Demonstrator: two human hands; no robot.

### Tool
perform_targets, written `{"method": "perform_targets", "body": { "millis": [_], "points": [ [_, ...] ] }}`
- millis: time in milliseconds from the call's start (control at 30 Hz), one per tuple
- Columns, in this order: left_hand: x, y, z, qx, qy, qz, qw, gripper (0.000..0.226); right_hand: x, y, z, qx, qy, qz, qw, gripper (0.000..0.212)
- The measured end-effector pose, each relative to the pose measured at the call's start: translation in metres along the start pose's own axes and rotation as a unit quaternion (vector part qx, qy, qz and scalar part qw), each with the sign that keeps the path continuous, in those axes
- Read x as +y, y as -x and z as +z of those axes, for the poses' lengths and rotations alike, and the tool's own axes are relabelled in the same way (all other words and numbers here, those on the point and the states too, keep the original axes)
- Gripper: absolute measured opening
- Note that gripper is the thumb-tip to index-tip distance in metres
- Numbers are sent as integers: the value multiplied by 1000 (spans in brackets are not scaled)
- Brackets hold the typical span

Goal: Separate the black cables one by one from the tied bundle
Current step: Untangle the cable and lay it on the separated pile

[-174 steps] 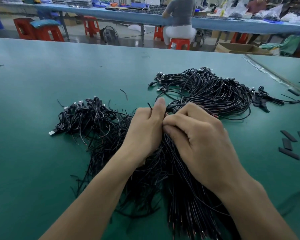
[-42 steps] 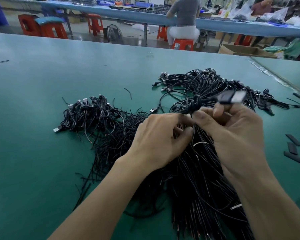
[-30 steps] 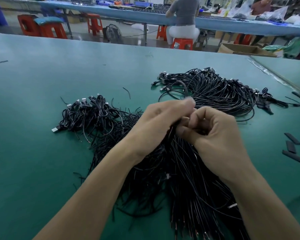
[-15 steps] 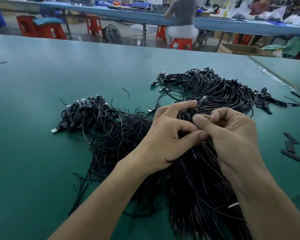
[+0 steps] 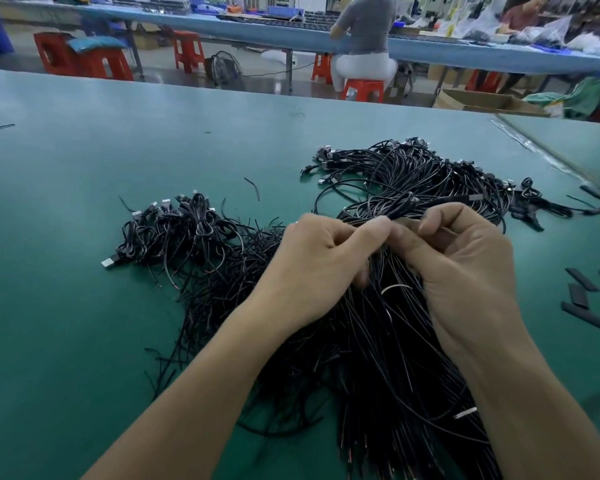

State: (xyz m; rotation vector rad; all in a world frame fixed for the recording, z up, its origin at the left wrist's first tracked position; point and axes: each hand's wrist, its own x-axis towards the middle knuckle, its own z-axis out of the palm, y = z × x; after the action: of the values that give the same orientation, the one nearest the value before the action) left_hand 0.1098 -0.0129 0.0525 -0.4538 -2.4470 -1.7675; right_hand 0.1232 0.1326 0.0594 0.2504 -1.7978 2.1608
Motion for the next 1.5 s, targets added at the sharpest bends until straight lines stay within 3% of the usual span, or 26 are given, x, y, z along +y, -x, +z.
{"method": "perform_targets", "body": {
  "millis": [67,167,233,367,467,567,667,800,900,1067,1167,1267,1367,1433,1500],
  "points": [
    [-4,-1,-6,11,17,-17,1000,59,2,1,2,-3,18,-7,1000,34],
    [-7,-4,-15,65,134,-8,989,52,2,0,2,9,25,-9,1000,35],
    [-8,-5,-21,47,176,11,983,38,1,-1,1,15,17,-15,1000,34],
    [-9,-5,-20,-75,118,-34,990,32,-2,1,2,-9,12,-9,1000,30],
    [-12,-7,-18,-82,74,-54,992,13,-2,3,4,-21,16,8,1000,28],
    [-20,-10,-27,9,76,-59,995,9,-1,4,4,-41,44,37,997,23],
    [-32,-17,-43,164,105,-71,978,7,2,4,2,-56,71,81,993,22],
    [-50,-23,-75,373,81,-86,920,7,5,4,0,-75,104,113,985,13],
    [-62,-25,-95,465,58,-81,880,6,11,2,-4,-82,171,127,973,11],
    [-93,-26,-92,465,-16,-139,874,27,22,0,-19,-43,446,75,891,14],
    [-95,-27,-84,469,-42,-181,863,37,25,5,-16,-85,504,86,855,3],
    [-92,-27,-85,515,-26,-176,838,37,31,12,-6,-127,558,96,815,15],
    [-89,-24,-89,562,-20,-183,806,35,32,17,0,-112,583,86,800,13],
    [-84,-23,-87,538,-73,-220,811,39,33,18,0,-113,583,95,799,15],
    [-77,-21,-78,463,-200,-256,824,47,35,17,0,-128,581,108,797,19]
  ]
}}
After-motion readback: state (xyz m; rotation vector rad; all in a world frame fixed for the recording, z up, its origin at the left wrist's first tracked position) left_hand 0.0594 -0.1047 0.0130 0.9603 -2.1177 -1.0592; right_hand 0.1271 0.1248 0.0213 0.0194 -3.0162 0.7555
